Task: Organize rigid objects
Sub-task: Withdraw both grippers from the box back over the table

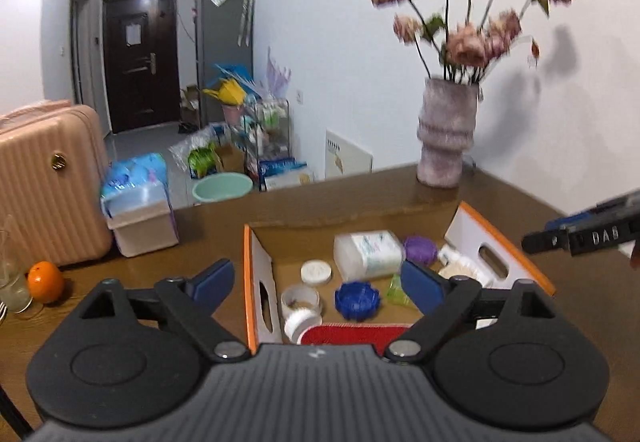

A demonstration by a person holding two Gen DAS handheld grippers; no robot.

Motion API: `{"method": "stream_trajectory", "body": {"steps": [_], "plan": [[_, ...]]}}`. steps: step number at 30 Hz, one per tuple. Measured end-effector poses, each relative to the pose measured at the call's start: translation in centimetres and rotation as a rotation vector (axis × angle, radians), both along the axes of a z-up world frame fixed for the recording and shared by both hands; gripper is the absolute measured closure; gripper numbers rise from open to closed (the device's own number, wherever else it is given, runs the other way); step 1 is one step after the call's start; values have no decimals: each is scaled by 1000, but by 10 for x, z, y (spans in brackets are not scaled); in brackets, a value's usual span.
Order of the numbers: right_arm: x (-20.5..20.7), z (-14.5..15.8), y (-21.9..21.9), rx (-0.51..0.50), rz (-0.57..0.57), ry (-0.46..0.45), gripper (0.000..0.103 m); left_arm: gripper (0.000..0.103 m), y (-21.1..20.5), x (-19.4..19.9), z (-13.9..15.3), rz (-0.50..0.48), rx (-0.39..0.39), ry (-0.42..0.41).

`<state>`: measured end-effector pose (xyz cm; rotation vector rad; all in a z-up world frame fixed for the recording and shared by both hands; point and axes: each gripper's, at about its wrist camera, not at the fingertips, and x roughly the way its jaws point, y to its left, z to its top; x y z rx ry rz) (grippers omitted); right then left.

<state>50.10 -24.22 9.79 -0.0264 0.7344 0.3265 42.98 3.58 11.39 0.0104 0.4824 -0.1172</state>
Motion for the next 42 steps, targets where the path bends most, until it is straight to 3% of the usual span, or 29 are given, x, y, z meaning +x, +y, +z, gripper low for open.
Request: {"method": "stream_trajectory", "body": {"steps": [4, 7, 11, 17, 22, 28, 33, 42], "plan": [[-29, 19, 1, 25, 11, -109, 44, 9, -2, -18, 10, 26, -15, -26], [-54, 31, -1, 35, -27, -231, 36, 4, -9, -35, 13, 26, 16, -84], [-78, 40, -8, 60, -64, -308, 30, 3, -22, -55, 11, 4, 57, -156], [-107, 30, -16, 109, -98, -429, 20, 2, -27, -80, 9, -8, -7, -245], [-128, 15, -24, 154, -121, -515, 19, 0, -24, -102, 0, 1, -66, -344], [-141, -8, -28, 175, -144, -523, 15, 0, -22, -118, -19, 27, -64, -400], [-155, -28, -22, 153, -112, -516, 14, 0, -18, -123, -32, 42, -92, -401], [-192, -46, -24, 175, -141, -537, 12, 0, -19, -160, -36, 28, -68, -432]]}}
